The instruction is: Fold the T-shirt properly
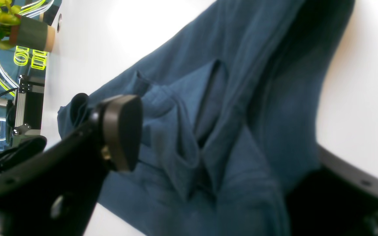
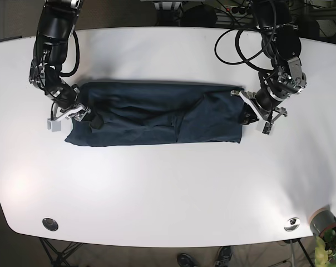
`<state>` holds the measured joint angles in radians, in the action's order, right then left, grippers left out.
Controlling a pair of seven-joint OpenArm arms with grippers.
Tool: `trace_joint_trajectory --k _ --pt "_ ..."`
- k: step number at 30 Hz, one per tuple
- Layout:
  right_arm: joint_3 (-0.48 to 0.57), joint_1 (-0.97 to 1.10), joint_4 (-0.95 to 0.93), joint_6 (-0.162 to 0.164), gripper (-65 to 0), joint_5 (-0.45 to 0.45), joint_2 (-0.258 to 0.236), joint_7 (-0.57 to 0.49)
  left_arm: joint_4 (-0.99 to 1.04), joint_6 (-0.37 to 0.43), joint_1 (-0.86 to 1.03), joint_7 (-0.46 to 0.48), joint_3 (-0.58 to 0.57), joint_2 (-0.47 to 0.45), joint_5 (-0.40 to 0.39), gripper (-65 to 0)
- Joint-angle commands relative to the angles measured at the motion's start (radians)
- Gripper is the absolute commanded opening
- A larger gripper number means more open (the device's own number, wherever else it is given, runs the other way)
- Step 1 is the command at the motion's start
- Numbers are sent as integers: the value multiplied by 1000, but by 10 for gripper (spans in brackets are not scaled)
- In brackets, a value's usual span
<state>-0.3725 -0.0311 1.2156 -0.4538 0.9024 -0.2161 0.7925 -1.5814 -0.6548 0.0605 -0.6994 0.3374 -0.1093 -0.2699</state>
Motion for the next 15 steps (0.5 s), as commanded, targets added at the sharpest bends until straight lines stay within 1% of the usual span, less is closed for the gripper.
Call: trace_joint_trajectory --k 1,3,5,8,9,10,12,13,15 --pt "0 -7 10 0 -279 -7 -12 14 26 0 -14 25 1 -5 -15 -650" --pt "2 -8 10 0 -360 -16 -12 14 86 2 -38 27 1 -5 -15 -650" --pt "2 -8 14 0 -438 -44 -6 14 137 2 -57 27 1 -5 -15 -650" --pt "2 -13 62 0 -583 -116 1 14 197 2 -75 27 -4 -5 -15 -650" --pt "2 -11 76 0 -623 -141 7 14 207 2 -77 27 -4 -5 -15 -650" --pt "0 -11 92 0 -633 -170 20 15 214 2 -80 27 -5 -3 -15 -650" --pt "-7 -8 131 0 -620 -207 37 18 214 2 -89 27 -5 0 -15 -650" --pt "-7 -5 160 2 -626 -225 43 21 215 2 -92 25 -5 0 -15 -650" --pt "-6 12 224 19 -628 -256 48 29 223 2 -93 25 -5 0 -15 -650"
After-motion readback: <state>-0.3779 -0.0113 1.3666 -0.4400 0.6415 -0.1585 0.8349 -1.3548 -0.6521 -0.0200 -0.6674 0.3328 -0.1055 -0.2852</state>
